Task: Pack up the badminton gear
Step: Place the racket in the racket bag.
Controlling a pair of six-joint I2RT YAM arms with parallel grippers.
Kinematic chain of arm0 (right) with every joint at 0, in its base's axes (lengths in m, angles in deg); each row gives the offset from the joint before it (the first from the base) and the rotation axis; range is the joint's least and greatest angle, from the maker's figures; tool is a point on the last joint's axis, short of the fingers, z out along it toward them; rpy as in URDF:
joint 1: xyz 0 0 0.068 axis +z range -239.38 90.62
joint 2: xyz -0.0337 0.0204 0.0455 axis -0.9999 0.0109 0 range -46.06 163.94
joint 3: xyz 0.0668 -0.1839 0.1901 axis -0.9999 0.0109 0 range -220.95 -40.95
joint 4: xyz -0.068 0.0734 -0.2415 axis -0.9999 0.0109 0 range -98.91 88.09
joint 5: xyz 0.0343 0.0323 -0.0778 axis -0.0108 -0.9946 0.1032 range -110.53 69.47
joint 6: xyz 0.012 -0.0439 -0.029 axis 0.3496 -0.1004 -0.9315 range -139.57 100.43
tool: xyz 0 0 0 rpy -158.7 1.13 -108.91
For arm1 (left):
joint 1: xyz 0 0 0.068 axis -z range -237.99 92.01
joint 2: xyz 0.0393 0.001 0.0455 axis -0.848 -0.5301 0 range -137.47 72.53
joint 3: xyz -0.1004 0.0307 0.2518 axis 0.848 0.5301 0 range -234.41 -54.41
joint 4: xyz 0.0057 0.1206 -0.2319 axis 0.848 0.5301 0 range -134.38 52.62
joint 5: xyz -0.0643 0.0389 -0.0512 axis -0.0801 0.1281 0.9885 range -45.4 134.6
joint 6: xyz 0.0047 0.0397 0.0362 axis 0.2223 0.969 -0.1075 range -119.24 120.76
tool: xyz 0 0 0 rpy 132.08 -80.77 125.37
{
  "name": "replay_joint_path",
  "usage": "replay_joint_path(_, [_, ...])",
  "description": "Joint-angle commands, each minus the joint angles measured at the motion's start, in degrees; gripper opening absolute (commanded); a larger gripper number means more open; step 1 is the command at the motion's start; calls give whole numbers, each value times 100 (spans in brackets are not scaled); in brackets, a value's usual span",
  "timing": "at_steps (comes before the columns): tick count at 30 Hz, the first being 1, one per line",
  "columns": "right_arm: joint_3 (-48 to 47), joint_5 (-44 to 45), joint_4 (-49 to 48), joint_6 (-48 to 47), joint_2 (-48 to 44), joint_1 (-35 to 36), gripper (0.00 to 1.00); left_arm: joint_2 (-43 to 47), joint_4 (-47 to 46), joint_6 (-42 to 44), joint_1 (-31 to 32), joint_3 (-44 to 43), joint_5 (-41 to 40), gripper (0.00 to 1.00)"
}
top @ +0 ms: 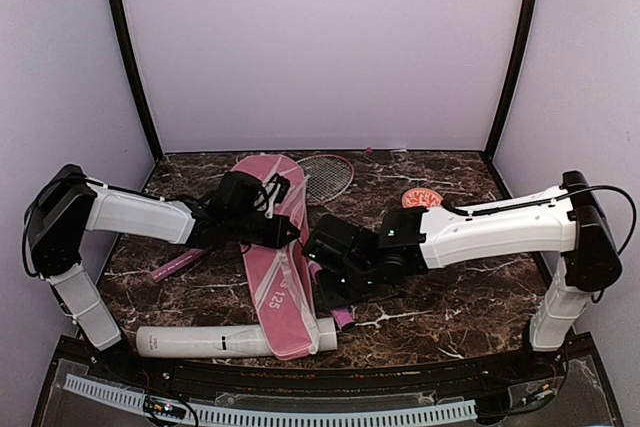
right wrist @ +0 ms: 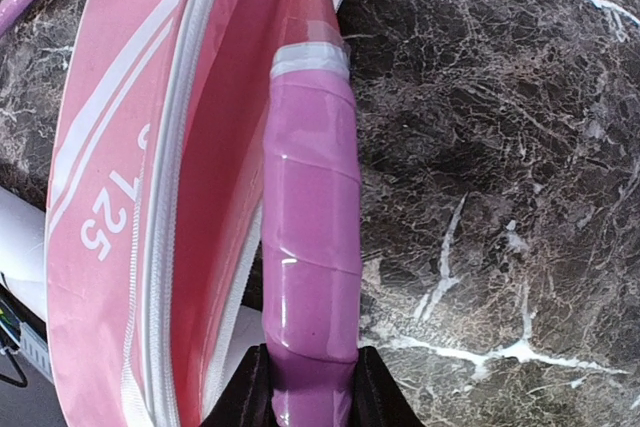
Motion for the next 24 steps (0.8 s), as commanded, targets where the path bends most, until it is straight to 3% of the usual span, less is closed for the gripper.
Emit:
replay_joint_path(1, [-119,24,-832,77,58,-106,8,284,70,57,119,108,416,0])
replay_joint_path(4, [83,-178,-1100,64,-7,-110,15,296,136,54,114,113,347,0])
replay_joint_path(9, [172,-465,-1295,99,38,-108,17,305,148,9,114,139,256,0])
replay_joint_path(24, [614,-1198,-1854,50,-65,-232,48,480,301,-49,114,227,97,0])
